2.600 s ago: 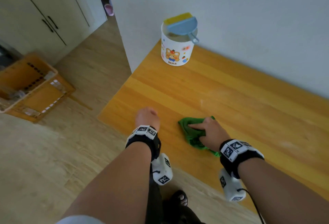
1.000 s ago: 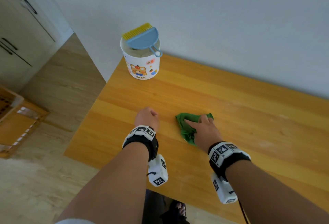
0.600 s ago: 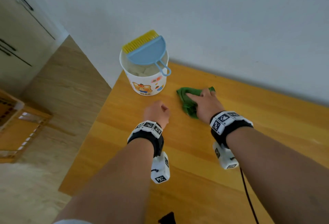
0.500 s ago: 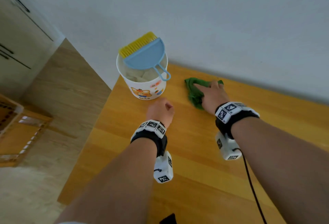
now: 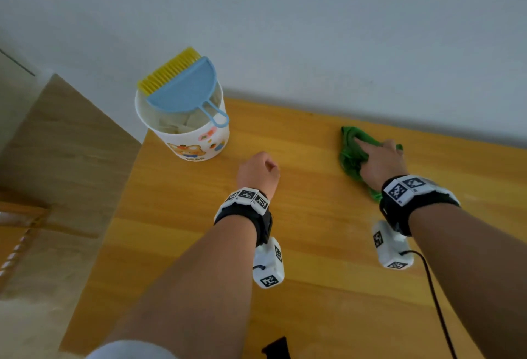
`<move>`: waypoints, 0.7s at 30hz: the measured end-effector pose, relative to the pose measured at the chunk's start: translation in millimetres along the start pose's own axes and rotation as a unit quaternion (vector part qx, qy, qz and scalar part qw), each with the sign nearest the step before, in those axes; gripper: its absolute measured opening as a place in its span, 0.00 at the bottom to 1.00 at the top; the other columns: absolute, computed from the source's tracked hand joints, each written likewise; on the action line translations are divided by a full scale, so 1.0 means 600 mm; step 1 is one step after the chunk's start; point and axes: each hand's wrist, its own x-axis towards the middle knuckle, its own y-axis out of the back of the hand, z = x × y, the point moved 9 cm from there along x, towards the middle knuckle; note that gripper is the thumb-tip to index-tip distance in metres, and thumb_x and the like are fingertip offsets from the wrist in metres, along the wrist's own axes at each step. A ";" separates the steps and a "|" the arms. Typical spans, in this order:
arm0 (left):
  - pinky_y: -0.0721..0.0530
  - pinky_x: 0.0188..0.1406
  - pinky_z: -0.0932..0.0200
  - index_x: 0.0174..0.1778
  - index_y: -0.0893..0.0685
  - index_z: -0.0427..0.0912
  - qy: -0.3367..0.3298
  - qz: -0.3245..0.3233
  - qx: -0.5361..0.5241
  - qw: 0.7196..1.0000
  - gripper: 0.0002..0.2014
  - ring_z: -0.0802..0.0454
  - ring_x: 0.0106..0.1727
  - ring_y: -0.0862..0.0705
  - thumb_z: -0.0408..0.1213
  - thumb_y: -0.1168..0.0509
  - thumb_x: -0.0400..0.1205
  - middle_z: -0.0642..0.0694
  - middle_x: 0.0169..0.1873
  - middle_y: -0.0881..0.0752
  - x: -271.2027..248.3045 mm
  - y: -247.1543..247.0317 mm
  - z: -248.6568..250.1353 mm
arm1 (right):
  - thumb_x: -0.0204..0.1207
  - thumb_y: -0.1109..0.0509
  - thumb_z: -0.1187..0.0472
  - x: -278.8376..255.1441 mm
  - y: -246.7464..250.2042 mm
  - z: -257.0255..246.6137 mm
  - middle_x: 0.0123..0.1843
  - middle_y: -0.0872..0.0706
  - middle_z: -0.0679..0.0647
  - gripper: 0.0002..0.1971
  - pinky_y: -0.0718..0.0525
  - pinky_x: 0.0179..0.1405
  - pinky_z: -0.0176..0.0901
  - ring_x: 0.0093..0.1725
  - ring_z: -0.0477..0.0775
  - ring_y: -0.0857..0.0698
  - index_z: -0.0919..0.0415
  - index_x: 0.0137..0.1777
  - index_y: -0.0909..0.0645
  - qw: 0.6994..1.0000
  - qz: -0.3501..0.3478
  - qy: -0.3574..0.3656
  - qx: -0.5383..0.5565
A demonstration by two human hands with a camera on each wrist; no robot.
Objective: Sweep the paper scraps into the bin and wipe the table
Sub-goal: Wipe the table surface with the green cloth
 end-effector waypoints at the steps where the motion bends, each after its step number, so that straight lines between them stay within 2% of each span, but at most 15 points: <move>1: 0.14 0.34 0.55 0.39 0.19 0.51 -0.002 0.007 0.012 1.000 0.07 0.53 0.36 0.14 0.38 0.36 0.83 0.53 0.35 0.15 -0.006 -0.001 0.001 | 0.80 0.42 0.64 -0.015 -0.007 0.013 0.74 0.37 0.66 0.33 0.32 0.72 0.59 0.70 0.74 0.32 0.36 0.82 0.42 1.000 -0.004 0.001 -0.003; 3: 0.24 0.25 0.64 0.41 0.19 0.50 -0.006 0.019 0.022 1.000 0.06 0.57 0.32 0.20 0.38 0.37 0.83 0.55 0.34 0.18 -0.023 -0.002 0.005 | 0.81 0.42 0.64 -0.046 -0.023 0.030 0.74 0.37 0.66 0.33 0.31 0.72 0.59 0.70 0.73 0.32 0.36 0.82 0.42 1.000 -0.018 0.010 -0.006; 5: 0.30 0.22 0.67 0.42 0.19 0.49 -0.009 0.020 0.020 1.000 0.05 0.60 0.30 0.23 0.38 0.36 0.83 0.55 0.33 0.20 -0.040 -0.008 0.008 | 0.82 0.41 0.63 -0.075 -0.038 0.038 0.72 0.36 0.64 0.33 0.28 0.69 0.57 0.68 0.71 0.31 0.35 0.82 0.42 0.999 -0.033 0.028 -0.009; 8: 0.31 0.21 0.65 0.42 0.19 0.48 0.001 0.020 0.004 1.000 0.05 0.61 0.28 0.25 0.39 0.36 0.84 0.56 0.30 0.22 -0.060 -0.014 0.004 | 0.83 0.40 0.61 -0.117 -0.061 0.029 0.67 0.33 0.60 0.31 0.24 0.63 0.54 0.61 0.67 0.29 0.36 0.82 0.43 0.996 -0.054 0.062 -0.015; 11: 0.28 0.23 0.62 0.43 0.18 0.48 0.018 0.033 -0.004 0.999 0.04 0.59 0.28 0.24 0.39 0.36 0.83 0.56 0.30 0.22 -0.064 -0.009 -0.007 | 0.84 0.39 0.59 -0.142 -0.079 -0.006 0.65 0.33 0.59 0.30 0.24 0.62 0.53 0.61 0.65 0.29 0.37 0.82 0.43 0.992 -0.066 0.103 -0.017; 14: 0.30 0.21 0.62 0.45 0.18 0.47 0.030 0.041 -0.008 0.999 0.03 0.61 0.27 0.25 0.39 0.36 0.83 0.58 0.29 0.24 -0.062 -0.001 -0.014 | 0.83 0.37 0.58 -0.134 -0.082 -0.045 0.62 0.32 0.57 0.31 0.25 0.63 0.53 0.59 0.64 0.29 0.37 0.82 0.42 0.987 -0.066 0.142 -0.020; 17: 0.29 0.22 0.63 0.46 0.17 0.47 0.031 0.043 -0.006 0.999 0.03 0.61 0.27 0.25 0.39 0.36 0.83 0.58 0.29 0.24 -0.052 0.009 -0.016 | 0.82 0.37 0.60 -0.117 -0.075 -0.087 0.60 0.32 0.56 0.31 0.25 0.63 0.53 0.60 0.62 0.30 0.37 0.82 0.40 0.984 -0.059 0.167 -0.025; 21: 0.31 0.22 0.64 0.45 0.18 0.47 0.016 0.027 0.003 1.000 0.03 0.61 0.28 0.25 0.39 0.36 0.83 0.58 0.29 0.24 -0.028 0.008 0.000 | 0.80 0.41 0.67 -0.083 -0.057 -0.141 0.61 0.32 0.58 0.33 0.24 0.63 0.54 0.64 0.63 0.32 0.36 0.80 0.38 0.983 -0.047 0.179 -0.014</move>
